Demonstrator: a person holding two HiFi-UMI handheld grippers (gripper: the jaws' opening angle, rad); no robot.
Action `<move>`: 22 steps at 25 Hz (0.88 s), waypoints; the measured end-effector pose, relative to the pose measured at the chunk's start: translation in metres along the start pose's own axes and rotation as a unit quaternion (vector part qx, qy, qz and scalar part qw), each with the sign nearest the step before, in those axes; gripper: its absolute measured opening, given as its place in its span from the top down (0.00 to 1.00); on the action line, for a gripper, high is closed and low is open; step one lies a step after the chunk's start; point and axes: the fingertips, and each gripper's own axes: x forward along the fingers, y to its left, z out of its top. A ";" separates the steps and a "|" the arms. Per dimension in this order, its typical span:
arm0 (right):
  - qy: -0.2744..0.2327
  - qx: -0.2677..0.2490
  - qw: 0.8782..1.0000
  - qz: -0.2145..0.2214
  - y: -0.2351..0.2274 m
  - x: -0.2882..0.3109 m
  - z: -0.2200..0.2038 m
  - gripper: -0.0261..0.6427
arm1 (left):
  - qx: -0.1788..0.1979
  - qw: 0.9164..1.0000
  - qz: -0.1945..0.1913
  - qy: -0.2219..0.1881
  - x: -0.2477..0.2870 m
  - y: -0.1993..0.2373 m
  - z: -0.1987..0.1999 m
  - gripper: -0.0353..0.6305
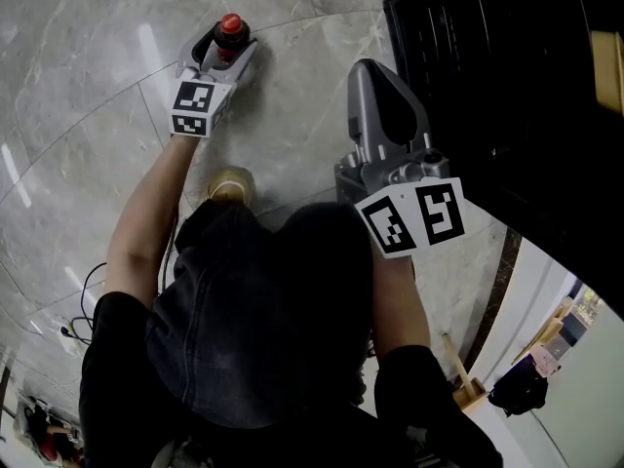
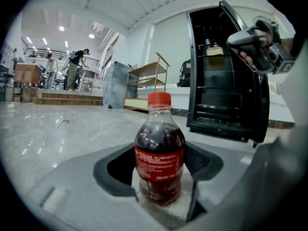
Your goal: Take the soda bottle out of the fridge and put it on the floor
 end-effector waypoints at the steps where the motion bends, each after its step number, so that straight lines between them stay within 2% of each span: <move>1: 0.000 -0.001 1.000 0.000 0.000 0.000 0.000 0.96 | 0.002 1.000 -0.001 0.000 0.000 0.000 0.000 0.49; 8: 0.001 -0.002 1.000 -0.003 -0.001 -0.001 -0.001 0.96 | -0.003 1.000 -0.004 -0.004 -0.004 0.000 -0.001 0.49; 22: 0.002 0.001 1.000 -0.003 -0.004 -0.006 -0.002 0.96 | -0.006 1.000 -0.009 0.014 -0.004 -0.010 -0.011 0.47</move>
